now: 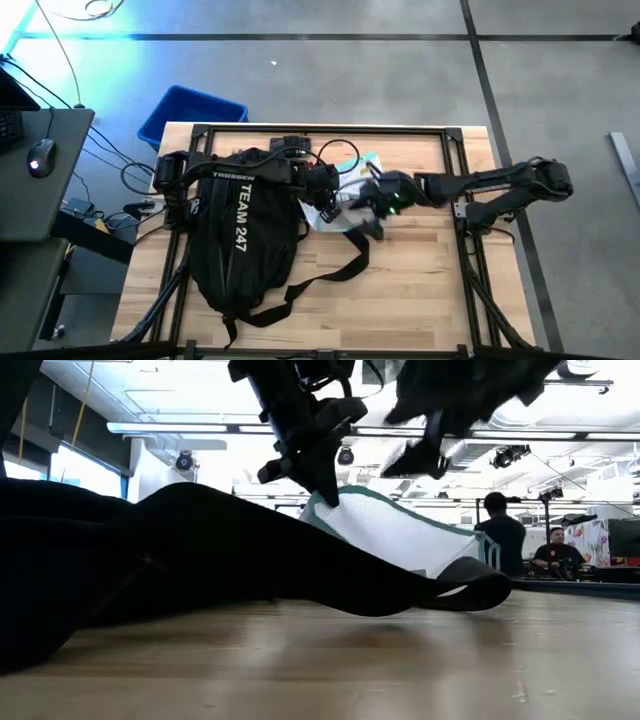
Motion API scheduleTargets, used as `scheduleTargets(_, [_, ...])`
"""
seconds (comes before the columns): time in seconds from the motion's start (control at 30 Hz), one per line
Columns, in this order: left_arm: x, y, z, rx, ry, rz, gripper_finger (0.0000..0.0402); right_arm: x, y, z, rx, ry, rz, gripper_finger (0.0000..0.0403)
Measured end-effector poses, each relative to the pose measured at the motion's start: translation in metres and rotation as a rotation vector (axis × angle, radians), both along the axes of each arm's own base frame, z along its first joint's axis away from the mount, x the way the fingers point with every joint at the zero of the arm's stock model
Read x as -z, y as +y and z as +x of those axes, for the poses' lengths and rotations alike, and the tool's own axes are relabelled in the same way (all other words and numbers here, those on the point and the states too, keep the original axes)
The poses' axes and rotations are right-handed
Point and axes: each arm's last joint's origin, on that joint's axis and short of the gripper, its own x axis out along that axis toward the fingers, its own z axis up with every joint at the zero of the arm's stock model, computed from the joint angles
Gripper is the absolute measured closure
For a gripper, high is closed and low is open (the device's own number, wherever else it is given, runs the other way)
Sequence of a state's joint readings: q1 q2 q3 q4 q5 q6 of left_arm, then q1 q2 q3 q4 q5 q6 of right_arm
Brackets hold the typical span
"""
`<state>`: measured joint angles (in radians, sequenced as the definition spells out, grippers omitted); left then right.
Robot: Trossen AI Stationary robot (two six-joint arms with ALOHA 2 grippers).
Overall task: Unpack backpack
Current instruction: Close the transparent zip bag
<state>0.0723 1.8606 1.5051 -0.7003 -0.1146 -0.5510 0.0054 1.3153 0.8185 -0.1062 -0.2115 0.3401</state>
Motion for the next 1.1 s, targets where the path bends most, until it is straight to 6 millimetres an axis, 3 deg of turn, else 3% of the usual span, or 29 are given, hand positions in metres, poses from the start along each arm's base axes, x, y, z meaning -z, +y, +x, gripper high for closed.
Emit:
scheduleTargets(0.13, [0.0, 0.001, 0.0, 0.005, 0.0, 0.017, 0.0402, -0.003, 0.023, -0.015, -0.171, 0.058, 0.016, 0.0055])
scheduleTargets(0.23, [0.0, 0.001, 0.0, 0.021, 0.005, 0.029, 0.0402, -0.004, 0.032, -0.033, -0.311, 0.113, -0.111, 0.0067])
scheduleTargets(0.37, [0.0, 0.001, 0.0, 0.029, 0.009, 0.033, 0.0402, -0.003, 0.023, -0.06, -0.281, 0.284, -0.501, 0.0086])
scheduleTargets(0.47, [0.0, 0.001, 0.0, 0.027, 0.011, 0.032, 0.0402, -0.006, 0.007, -0.077, -0.262, 0.449, -0.901, 0.01])
scheduleTargets(0.53, [0.0, 0.0, 0.0, 0.029, 0.009, 0.032, 0.0402, -0.007, -0.009, -0.083, -0.293, 0.543, -1.055, 0.0112])
scheduleTargets(0.7, [0.0, -0.001, 0.0, 0.029, 0.007, 0.03, 0.0402, 0.009, -0.043, -0.088, -0.486, 0.593, -1.033, 0.0145])
scheduleTargets(0.8, [0.0, -0.002, 0.0, 0.034, 0.007, 0.027, 0.0402, 0.022, -0.054, -0.086, -0.605, 0.531, -1.092, 0.0159])
scheduleTargets(0.93, [0.0, -0.003, 0.0, 0.038, 0.005, 0.023, 0.0402, 0.032, -0.059, -0.08, -0.658, 0.404, -1.141, 0.0166])
scheduleTargets(1.1, [0.0, -0.003, 0.0, 0.039, 0.006, 0.022, 0.0402, 0.049, -0.054, -0.082, -0.739, 0.342, -1.037, 0.0167])
